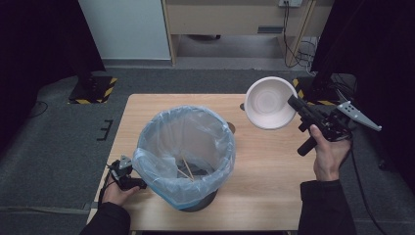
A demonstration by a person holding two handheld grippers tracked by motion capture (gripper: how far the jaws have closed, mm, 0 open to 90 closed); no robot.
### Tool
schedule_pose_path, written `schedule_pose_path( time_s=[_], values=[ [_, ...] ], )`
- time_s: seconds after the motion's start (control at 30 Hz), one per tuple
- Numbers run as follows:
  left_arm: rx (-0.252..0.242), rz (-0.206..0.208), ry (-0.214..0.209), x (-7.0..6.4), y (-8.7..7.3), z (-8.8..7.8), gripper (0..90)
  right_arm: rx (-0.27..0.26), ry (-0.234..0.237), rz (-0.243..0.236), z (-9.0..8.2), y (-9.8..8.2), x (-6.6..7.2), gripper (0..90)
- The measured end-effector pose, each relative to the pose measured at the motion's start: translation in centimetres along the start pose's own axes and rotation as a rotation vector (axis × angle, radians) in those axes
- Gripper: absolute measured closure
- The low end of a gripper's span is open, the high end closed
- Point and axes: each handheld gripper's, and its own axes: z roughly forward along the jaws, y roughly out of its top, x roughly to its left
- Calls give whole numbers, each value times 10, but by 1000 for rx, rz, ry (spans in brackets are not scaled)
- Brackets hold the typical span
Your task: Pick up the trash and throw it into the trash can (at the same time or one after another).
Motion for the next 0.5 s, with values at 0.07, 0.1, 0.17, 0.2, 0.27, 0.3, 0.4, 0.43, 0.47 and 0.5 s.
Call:
schedule_pose_path(
  time_s=[0.07,0.1,0.17,0.2,0.27,0.3,0.4,0.43,0.47,0.5],
  values=[
    [-1,0,0,0,0,0,0,-8,22,-9,-1,4,7,842],
    [-1,0,0,0,0,0,0,-8,22,-9,-1,4,7,842],
    [-1,0,0,0,0,0,0,-19,42,-16,-3,8,14,841],
    [-1,0,0,0,0,0,0,-19,42,-16,-3,8,14,841],
    [-2,0,0,0,0,0,0,-26,55,-20,-4,10,19,841],
    [-1,0,0,0,0,0,0,-37,74,-25,-5,13,24,841],
    [-3,0,-1,0,0,0,0,-41,87,-33,-5,14,29,841],
    [-3,0,-1,0,0,0,0,-46,100,-42,-5,16,34,841],
    [-3,0,-1,0,0,0,0,-46,100,-42,-5,16,34,841],
    [-3,-1,-1,0,0,0,0,-51,111,-48,-5,17,38,842]
  ],
)
